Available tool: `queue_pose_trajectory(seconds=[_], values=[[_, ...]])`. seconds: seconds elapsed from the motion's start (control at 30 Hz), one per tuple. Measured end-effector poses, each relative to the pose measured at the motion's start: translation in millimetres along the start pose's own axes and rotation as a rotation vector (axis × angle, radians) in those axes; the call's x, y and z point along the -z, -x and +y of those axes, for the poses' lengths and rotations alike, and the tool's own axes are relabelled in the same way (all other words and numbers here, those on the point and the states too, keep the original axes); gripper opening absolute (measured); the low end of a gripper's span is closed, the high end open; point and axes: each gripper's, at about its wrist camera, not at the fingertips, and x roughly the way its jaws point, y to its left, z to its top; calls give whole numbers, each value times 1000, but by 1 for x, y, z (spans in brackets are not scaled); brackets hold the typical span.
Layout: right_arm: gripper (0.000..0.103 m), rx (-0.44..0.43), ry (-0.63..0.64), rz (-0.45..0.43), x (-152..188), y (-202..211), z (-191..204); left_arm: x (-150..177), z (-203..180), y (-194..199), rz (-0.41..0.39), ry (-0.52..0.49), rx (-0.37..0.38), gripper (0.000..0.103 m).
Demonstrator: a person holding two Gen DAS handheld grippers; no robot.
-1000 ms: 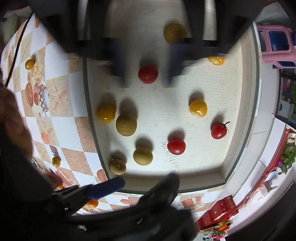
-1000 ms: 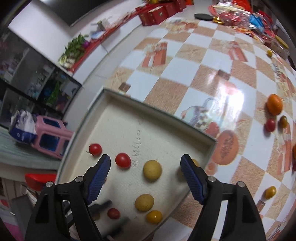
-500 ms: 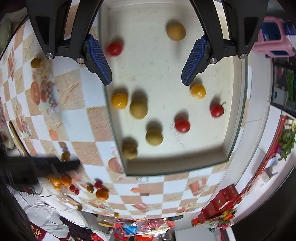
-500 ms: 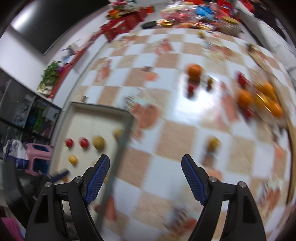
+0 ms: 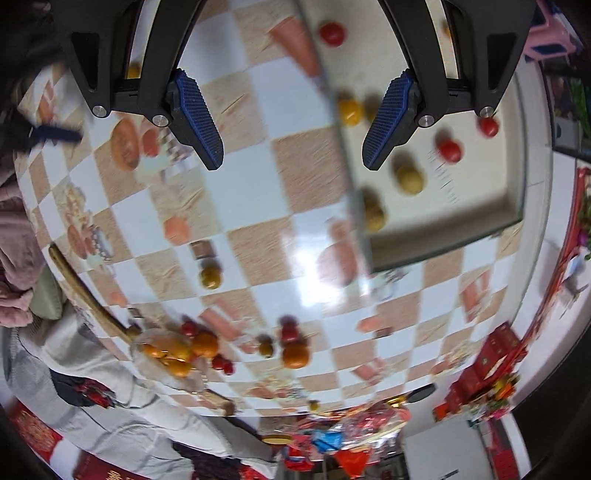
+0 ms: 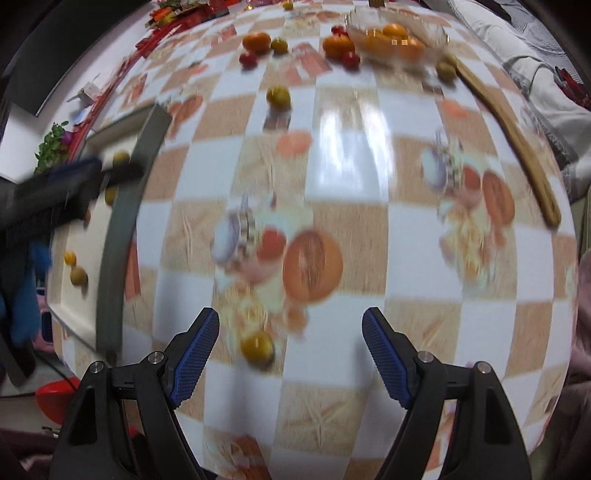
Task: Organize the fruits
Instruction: 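Move both tools back toward the fruits beside the glass bowl, then grasp a yellow tomato with the left tool while the right tool grasps another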
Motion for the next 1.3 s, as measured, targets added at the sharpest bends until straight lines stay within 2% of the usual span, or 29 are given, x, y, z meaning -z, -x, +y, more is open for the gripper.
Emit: queue_pose_trajectory(seconds=[0.23,0.37,0.67,0.73,0.77,0.83,0.87,0.93,0.97,1.03,1.17,1.3], values=[[81,11,31,-17,18,-9,8,-30,-30,-30,1,-25,31,79],[69,42,94,-25,24,-13,18,-46,-42,-45,-9,-31,39,79],[68,95,203,-35,36,-22,41,-78,-65,-79,-19,-43,31,78],[66,114,224,-38,35,-24,48,-83,-69,-85,-16,-56,22,71],[62,124,233,-40,37,-24,49,-84,-72,-88,-3,-64,17,60],[55,148,255,-46,43,-24,59,-86,-73,-94,17,-66,8,56],[49,151,270,-49,46,-24,63,-86,-73,-95,20,-62,8,56],[36,148,308,-51,51,-23,67,-86,-73,-96,19,-56,18,46],[27,140,322,-48,52,-23,70,-86,-74,-96,18,-59,25,38],[24,116,316,-39,54,-22,71,-86,-78,-95,14,-79,35,26],[24,-2,185,-34,48,-14,52,-82,-77,-92,15,-79,88,25],[23,-90,10,-47,39,-3,20,-73,-68,-78,7,-54,99,25]])
